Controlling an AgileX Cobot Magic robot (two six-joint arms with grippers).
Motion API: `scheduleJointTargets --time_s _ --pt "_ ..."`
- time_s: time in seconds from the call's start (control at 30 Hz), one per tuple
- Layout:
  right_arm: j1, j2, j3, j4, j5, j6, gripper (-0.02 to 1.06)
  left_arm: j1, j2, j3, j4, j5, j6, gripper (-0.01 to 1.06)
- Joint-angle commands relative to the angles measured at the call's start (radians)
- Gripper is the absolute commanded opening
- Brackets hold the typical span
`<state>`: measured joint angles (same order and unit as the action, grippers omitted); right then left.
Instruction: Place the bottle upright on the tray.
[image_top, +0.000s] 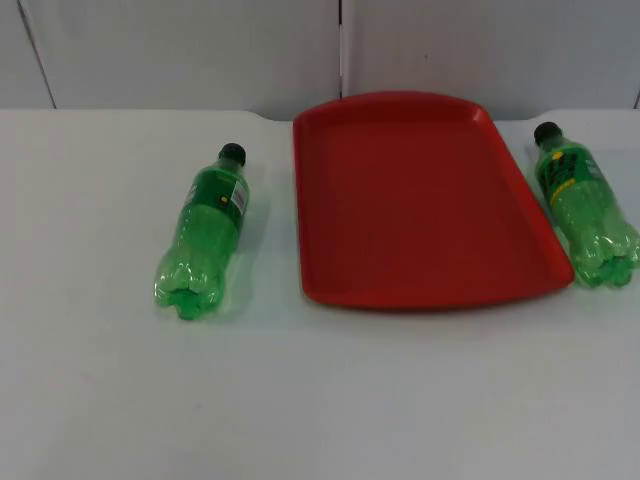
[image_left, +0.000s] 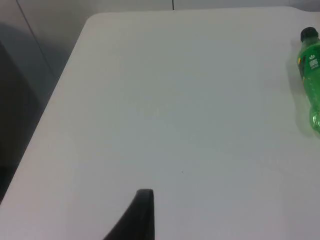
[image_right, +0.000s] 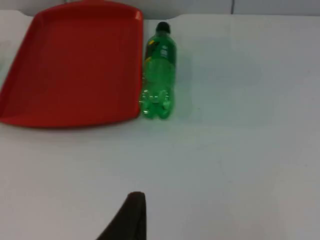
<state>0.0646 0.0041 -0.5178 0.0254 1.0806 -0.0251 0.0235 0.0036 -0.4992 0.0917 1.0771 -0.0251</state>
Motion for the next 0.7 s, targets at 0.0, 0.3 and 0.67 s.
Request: scheduleJointTargets --time_s 0.0,0.3,0.67 --pt "0.006 -0.004 0.001 0.014 -0.003 -0.009 1.05 0.003 -0.004 0.005 0.006 -0.004 0.001 1.05" --pt "0.006 -0.004 0.001 0.010 -0.003 -0.009 1.05 0.003 -0.004 0.005 0.006 -0.004 0.001 1.05" --pt "0.006 -0.004 0.001 0.010 -0.003 -0.009 1.05 0.003 -0.004 0.005 0.006 -0.004 0.001 1.05"
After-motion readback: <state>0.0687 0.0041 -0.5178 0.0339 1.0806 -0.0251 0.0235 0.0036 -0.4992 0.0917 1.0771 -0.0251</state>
